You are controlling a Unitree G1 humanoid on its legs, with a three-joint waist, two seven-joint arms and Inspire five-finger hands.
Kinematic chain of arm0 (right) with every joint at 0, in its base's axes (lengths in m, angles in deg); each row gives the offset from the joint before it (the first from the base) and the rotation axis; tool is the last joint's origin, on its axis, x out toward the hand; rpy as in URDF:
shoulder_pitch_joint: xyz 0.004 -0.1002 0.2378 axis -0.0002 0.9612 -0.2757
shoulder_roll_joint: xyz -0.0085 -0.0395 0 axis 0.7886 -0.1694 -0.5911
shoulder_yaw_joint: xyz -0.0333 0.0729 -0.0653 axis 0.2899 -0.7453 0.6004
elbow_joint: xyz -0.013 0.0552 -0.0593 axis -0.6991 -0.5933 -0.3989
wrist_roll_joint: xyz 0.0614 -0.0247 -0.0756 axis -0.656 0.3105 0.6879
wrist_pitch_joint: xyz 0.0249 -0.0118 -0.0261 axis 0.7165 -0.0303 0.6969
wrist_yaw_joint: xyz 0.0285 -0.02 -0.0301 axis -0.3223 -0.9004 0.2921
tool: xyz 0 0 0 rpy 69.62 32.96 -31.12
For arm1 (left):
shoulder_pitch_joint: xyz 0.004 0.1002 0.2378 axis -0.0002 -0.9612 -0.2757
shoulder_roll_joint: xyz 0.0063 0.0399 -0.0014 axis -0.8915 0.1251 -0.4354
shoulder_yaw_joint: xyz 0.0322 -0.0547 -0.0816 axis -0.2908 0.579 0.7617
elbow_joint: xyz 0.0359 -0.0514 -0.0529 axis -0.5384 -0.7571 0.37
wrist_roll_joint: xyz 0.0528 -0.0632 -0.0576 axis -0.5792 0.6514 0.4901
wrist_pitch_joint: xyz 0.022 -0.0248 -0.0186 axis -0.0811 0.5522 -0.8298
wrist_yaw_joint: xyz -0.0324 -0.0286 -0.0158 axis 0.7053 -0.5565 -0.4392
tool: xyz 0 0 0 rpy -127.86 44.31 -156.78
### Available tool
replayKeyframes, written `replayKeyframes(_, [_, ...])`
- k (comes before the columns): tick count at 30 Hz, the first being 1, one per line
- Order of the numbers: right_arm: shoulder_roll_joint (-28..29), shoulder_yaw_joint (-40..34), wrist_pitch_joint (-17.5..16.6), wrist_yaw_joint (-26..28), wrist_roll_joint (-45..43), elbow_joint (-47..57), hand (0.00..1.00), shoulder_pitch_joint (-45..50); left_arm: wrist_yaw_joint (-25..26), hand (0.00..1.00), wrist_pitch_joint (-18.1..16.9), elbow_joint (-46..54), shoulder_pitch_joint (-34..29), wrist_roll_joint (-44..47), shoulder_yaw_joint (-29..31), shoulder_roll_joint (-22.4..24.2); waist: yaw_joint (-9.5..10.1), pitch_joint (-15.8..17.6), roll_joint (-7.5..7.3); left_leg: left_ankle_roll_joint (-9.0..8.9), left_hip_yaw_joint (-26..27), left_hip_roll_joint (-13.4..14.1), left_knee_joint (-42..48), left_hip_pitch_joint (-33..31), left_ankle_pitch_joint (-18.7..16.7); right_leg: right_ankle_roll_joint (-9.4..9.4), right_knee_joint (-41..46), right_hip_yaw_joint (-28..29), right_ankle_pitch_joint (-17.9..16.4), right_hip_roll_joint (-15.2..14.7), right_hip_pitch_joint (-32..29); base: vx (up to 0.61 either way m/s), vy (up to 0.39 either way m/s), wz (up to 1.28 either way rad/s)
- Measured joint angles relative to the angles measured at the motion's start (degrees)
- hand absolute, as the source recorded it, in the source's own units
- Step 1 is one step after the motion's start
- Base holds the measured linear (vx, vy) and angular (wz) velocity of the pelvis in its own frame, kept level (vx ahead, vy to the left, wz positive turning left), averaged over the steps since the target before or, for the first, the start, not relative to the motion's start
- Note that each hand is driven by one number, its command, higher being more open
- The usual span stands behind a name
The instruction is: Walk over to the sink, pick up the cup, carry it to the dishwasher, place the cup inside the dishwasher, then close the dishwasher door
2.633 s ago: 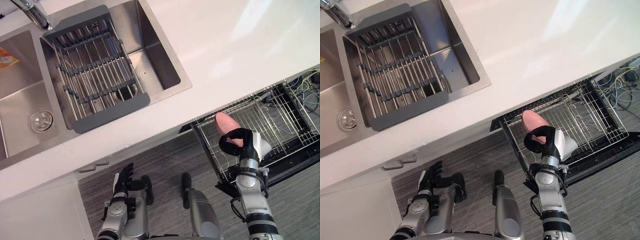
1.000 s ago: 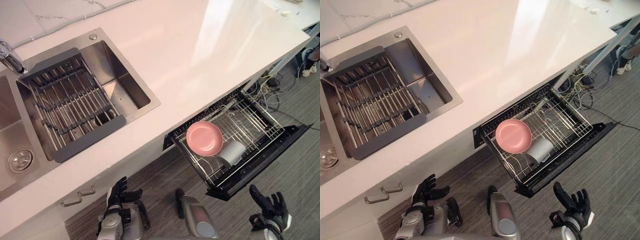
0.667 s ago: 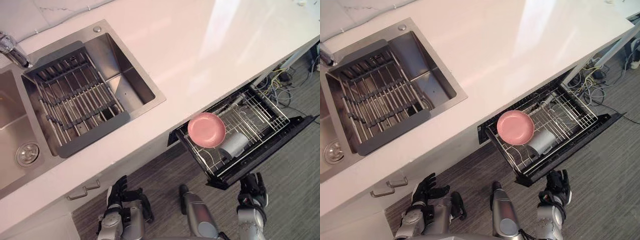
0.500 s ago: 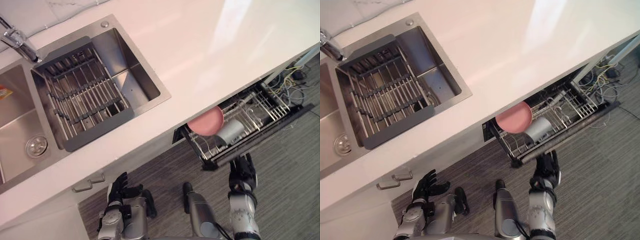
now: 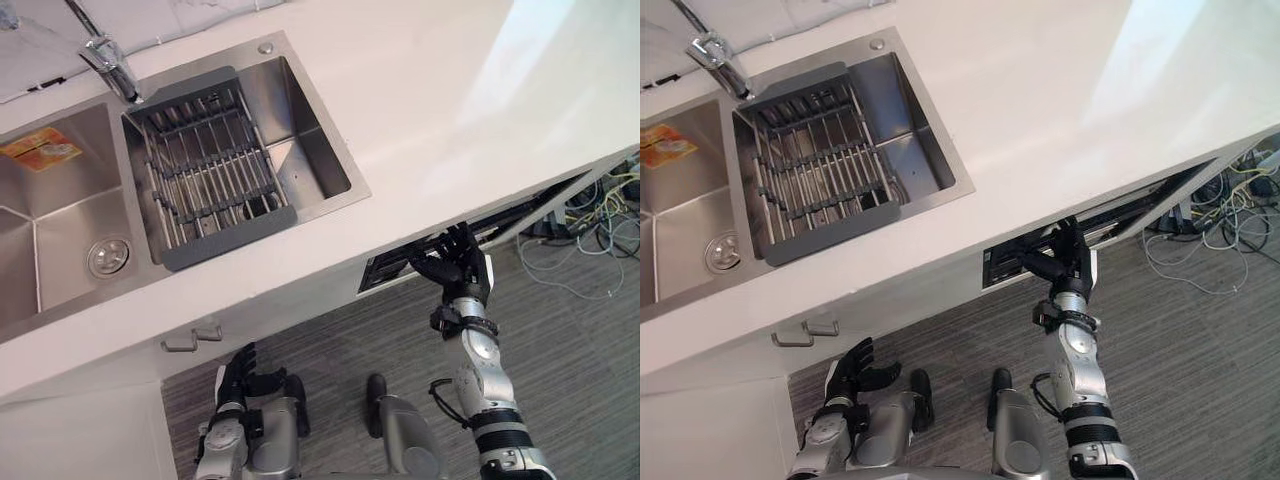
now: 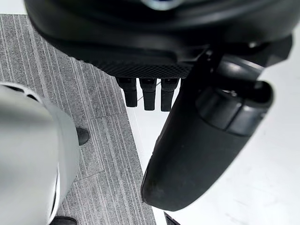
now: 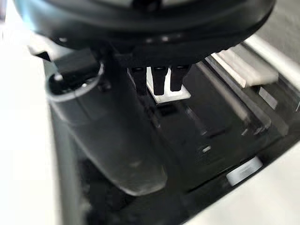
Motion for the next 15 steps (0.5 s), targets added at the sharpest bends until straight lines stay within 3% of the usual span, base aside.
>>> replayKeyframes(5, [1.46,-1.82,3.03,1.86,4.0,-6.88,0.9,2.11,0.01,0.9,0.17,-3.08,-0.37,0.01,0.0,-0.87,0.75,-2.44,0.07,-0.38,-3.13,-0.96,-2.89,0.98,2.34,-0.1,-1.6,-3.26,0.06,-0.57,2.0,-0.01,-0.041,0.36])
replayKeyframes(11, [4.5,-5.92,3.19,2.66,5.17,-6.91,0.9,11.01,0.05,0.9,0.58,-3.36,-3.64,-0.02,0.75,-1.43,0.89,-5.62,-0.21,-0.29,-4.24,-1.88,-4.3,3.14,2.62,0.05,-3.41,-4.45,0.08,-1.21,5.14,0.02,0.019,0.13])
replayKeyframes(15, [4.82,-8.28,3.23,2.96,9.59,-10.13,0.9,14.19,-0.03,0.9,0.86,-5.49,-4.09,-0.17,1.91,-1.77,0.49,-8.1,-1.19,-0.02,-4.74,-2.35,-5.54,4.23,2.91,0.35,-4.59,-4.97,0.26,-1.44,6.46,0.01,0.025,0.07])
